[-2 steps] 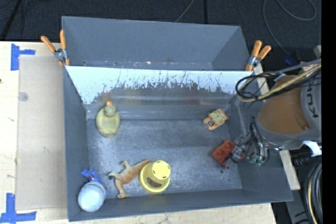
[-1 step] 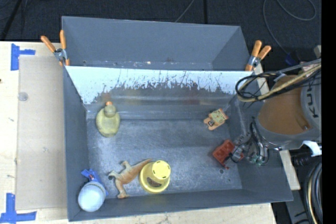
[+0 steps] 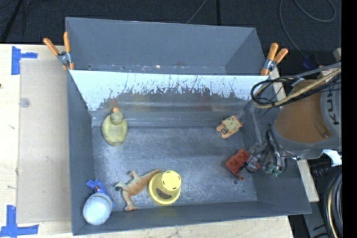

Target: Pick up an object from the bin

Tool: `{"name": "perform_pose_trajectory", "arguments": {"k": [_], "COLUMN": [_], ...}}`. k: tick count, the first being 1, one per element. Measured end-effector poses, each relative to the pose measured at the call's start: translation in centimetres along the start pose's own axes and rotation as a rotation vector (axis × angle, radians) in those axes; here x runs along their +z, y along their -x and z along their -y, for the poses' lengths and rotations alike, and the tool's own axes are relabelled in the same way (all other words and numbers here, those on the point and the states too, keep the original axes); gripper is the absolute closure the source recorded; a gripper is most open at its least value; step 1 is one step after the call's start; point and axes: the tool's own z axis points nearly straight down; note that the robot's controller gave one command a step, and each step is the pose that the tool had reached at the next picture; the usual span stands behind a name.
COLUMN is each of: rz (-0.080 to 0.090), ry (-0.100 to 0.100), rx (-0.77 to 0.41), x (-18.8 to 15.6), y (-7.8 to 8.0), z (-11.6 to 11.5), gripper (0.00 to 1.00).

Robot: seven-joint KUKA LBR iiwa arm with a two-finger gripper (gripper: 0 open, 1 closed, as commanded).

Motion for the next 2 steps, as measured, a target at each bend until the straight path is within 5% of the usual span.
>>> {"name": "perform_pose_trajectory", "arguments": {"k": [2], "rz": [0.0], "ry": [0.0], "rx": [-0.001], "x": [-3.1], "y": [-0.1], "z": [0.0], "gripper": [1.0]}}
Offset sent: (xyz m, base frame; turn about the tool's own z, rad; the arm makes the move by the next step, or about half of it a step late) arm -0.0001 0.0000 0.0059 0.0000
